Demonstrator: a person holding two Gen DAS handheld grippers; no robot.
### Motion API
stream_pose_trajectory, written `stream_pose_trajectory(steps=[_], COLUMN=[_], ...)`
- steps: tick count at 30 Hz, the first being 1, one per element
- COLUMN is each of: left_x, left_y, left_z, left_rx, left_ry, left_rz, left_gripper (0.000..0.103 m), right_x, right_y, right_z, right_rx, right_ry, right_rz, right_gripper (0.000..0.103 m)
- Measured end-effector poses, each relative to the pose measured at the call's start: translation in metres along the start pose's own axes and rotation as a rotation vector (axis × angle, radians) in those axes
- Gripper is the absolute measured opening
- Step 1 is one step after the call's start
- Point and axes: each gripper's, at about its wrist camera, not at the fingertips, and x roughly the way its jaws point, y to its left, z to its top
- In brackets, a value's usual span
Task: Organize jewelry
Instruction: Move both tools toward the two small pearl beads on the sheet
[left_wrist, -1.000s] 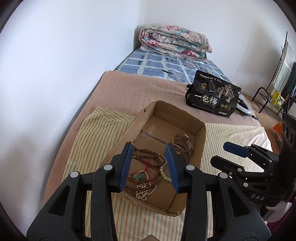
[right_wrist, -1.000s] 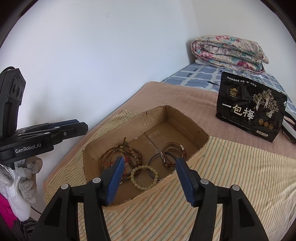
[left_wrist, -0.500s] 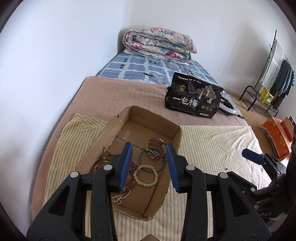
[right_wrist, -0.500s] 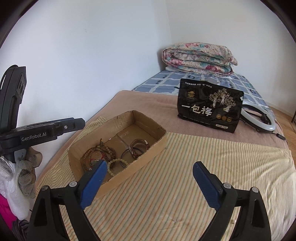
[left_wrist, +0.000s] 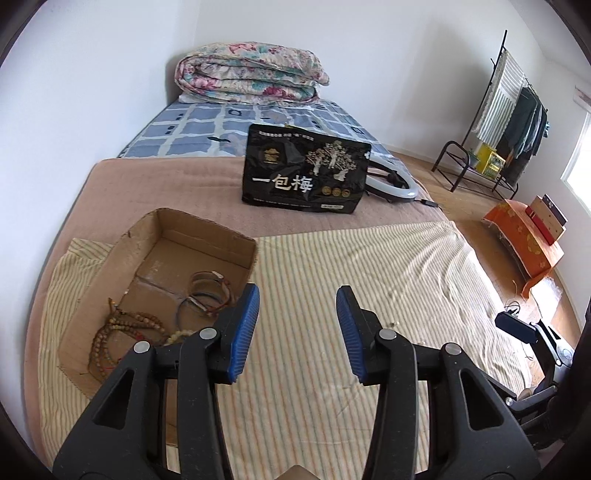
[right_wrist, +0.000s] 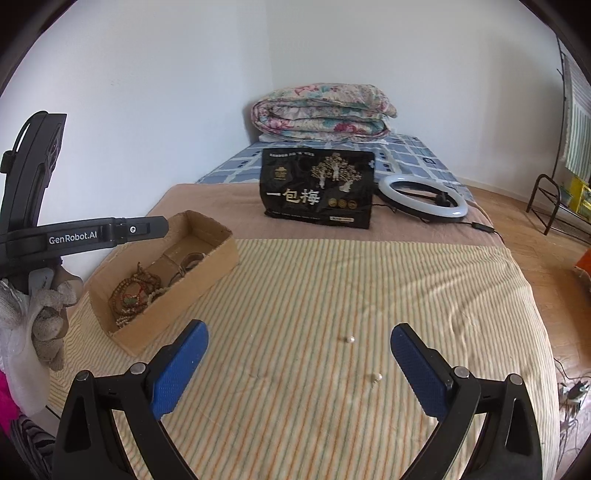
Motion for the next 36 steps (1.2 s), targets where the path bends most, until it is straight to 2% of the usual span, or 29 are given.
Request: stream_pose_trajectory(steps=[5,8,14,18,21,25,30,36], left_x=[0.031,0.052,0.084,0.095,0.099,0.107,0.119,0.129], left_y=[-0.033,-0.058,-0.113,-0.134,-0.140,-0.140,-0.132,-0.129], left_z=[0.000,-0.003,-0.026,-0.039,-0.043,-0.047,-0.052,-0.050], left_rx=[0.007,0.045,0.149,0.183,0.186,0.163,0.119,0.100], left_ry=[0.040,0.066,0.114,0.134,0.133,0.135,0.148,0.153], left_rz=[-0.062,-0.080,-0.116,-0.135,-0.129,-0.124,-0.109,-0.112], left_gripper=[0.044,0.044,0.044,0.044,0.044,0.044,0.044,0.044], right_x=[-0.009,-0.011,-0.011,-0.010,-0.011,-0.007,0.002,0.015], right_y=[-0.029,-0.045,-0.059,-0.070,-0.074,-0.076,-0.086,-0.096], right_z=[-0.027,-0.042,-0.070,-0.084,-0.087,-0.090,-0.100,-0.111], right_rx=[0.089,0.141,0.174,0.197,0.207,0.179,0.214,0.232], right_ry=[-0.029,-0.026,-0.003,0.019,0.012,0.011,0.030,0.053], right_rz=[-0.191,-0.293,-0.412,-0.401,-0.377,-0.378,-0.349,-0.333], right_gripper=[0.099,0.096,0.094,0.086,0.086,0.085,0.081,0.080])
